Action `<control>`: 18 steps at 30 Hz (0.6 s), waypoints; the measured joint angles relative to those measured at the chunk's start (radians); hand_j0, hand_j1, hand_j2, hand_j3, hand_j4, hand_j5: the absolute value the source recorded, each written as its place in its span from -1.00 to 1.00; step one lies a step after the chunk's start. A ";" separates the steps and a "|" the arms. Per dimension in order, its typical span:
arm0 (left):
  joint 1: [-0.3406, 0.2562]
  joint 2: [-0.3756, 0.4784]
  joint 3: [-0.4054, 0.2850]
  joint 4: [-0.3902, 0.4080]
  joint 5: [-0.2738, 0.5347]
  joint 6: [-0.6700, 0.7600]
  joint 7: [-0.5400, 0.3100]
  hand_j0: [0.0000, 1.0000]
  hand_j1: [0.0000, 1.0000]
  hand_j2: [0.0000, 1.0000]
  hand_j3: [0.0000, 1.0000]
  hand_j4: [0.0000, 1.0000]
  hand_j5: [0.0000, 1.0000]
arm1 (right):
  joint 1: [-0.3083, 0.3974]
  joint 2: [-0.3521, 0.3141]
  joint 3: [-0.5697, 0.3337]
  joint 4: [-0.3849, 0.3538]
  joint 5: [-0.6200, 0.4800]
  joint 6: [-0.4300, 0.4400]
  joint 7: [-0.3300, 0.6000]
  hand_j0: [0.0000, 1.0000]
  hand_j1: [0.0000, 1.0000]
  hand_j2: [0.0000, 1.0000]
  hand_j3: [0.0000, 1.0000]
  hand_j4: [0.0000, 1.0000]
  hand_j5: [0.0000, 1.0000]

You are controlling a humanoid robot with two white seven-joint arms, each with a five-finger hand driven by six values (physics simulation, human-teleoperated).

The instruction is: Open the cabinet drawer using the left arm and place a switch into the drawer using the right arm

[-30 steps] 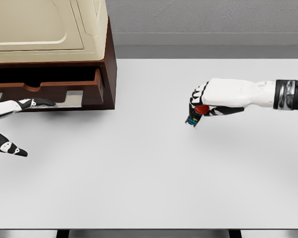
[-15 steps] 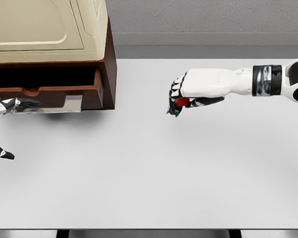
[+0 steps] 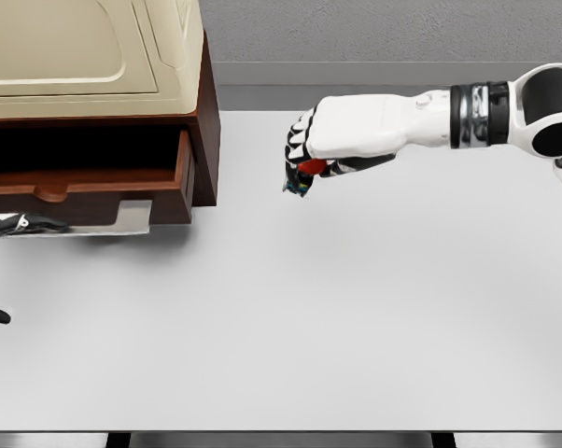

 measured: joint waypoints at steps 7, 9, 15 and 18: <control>-0.001 0.026 0.057 0.016 -0.101 -0.086 -0.011 1.00 1.00 1.00 1.00 1.00 1.00 | -0.060 0.041 0.029 0.000 -0.004 0.000 0.001 -0.05 -0.05 -0.05 -0.05 -0.05 -0.05; -0.001 0.028 0.097 0.018 -0.100 -0.093 0.000 1.00 1.00 1.00 1.00 1.00 1.00 | -0.086 0.058 0.036 0.000 -0.005 0.000 0.000 -0.05 -0.05 -0.05 -0.05 -0.05 -0.05; -0.005 0.042 0.167 0.018 -0.024 -0.098 0.022 1.00 1.00 1.00 1.00 1.00 1.00 | -0.132 0.119 0.063 0.000 -0.007 0.000 0.001 -0.05 -0.05 -0.05 -0.05 -0.05 -0.05; -0.007 0.040 0.193 0.019 -0.011 -0.098 0.021 1.00 1.00 1.00 1.00 1.00 1.00 | -0.153 0.145 0.069 0.002 -0.008 0.000 0.001 -0.05 -0.05 -0.05 -0.05 -0.05 -0.05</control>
